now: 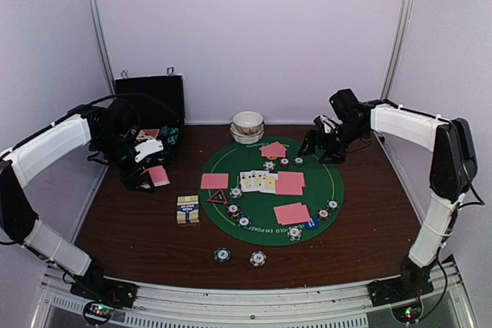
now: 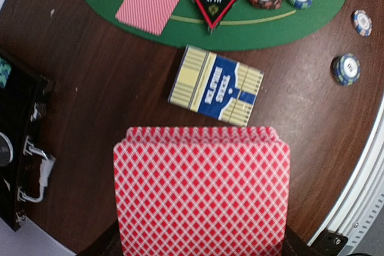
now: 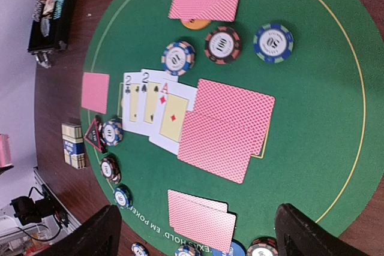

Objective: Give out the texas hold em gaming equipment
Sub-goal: Place the face-down deck piles at the center of the board.

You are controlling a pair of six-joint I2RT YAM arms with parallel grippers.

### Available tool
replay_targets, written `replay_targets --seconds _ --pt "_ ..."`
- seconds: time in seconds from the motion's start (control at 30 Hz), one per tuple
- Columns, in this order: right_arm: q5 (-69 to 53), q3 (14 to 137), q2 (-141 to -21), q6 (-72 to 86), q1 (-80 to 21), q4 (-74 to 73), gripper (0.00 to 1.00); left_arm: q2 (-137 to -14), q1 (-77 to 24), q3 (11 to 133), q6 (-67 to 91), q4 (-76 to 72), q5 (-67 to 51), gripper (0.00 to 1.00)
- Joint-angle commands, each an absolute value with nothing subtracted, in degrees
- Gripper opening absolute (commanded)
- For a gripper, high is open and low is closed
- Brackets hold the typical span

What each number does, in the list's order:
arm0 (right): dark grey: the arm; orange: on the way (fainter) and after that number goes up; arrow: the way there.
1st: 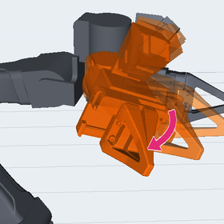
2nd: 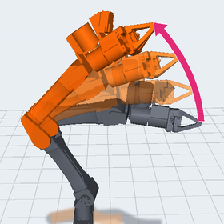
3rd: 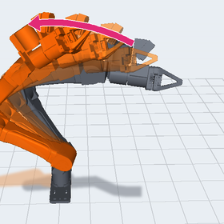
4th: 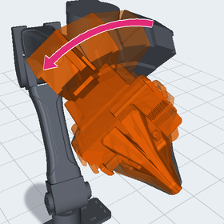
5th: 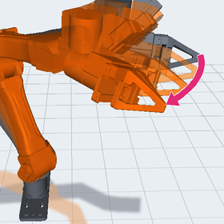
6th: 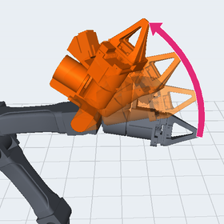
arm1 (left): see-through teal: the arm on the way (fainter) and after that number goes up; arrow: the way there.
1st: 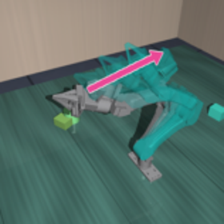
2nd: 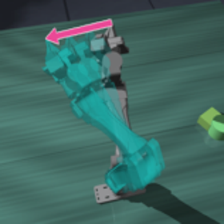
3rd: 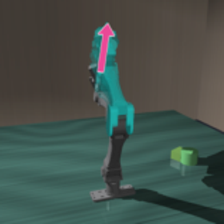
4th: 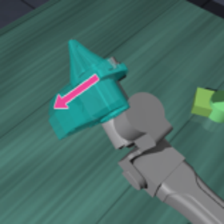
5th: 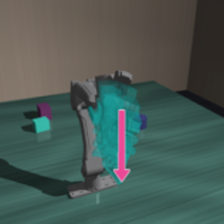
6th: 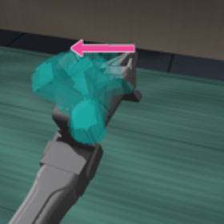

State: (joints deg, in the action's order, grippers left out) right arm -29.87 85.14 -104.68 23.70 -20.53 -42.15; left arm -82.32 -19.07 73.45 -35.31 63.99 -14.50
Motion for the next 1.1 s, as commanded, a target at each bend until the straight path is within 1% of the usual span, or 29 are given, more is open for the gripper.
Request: replay_targets --seconds 0.0,0.17,0.43,0.63,0.8,0.87,0.9,0.97,1.0,1.07 --pt "-27.49 83.9 -98.95 23.44 -20.83 -43.28 0.98 -78.29 -16.39 65.11 -39.2 58.41 -12.34 0.0" --pt "-26.81 82.93 -95.23 23.77 -20.83 -44.32 1.0 -77.71 -16.08 57.74 -40.43 53.56 -12.13 0.0" --pt "-26.82 79.93 -90.59 24.8 -20.83 -44.59 1.0 -81.47 -16.08 50.22 -43.53 45.06 -9.6 0.0" --pt "-27.03 76.91 -88.05 26.18 -20.83 -43.37 1.0 -86.81 -16.08 48.82 -43.91 41.01 -8.94 0.0" --pt "-26.87 75.58 -86.51 26.66 -20.75 -43.3 0.99 -89.33 -16.62 49.2 -42.65 39.34 -10.91 0.01" --pt "-26.76 75.14 -86.12 26.81 -20.75 -43.23 0.99 -89.79 -17.33 48.84 -42.39 39.11 -11.78 0.06" --pt "-26.76 74.96 -85.94 26.88 -20.74 -43.24 1.0 -90.04 -17.89 48.64 -42.14 39.0 -11.71 0.1" --pt "-26.84 74.65 -85.6 27.02 -20.77 -43.26 0.99 -90.32 -18.73 48.09 -41.77 38.45 -11.34 0.23" --pt "-26.8 74.56 -85.41 27.11 -20.75 -43.33 1.0 -90.35 -18.95 47.92 -41.63 38.34 -11.34 0.33" --pt "-26.79 74.44 -85.02 27.22 -20.74 -43.37 0.99 -90.27 -19.15 47.67 -41.54 38.34 -11.34 0.62"
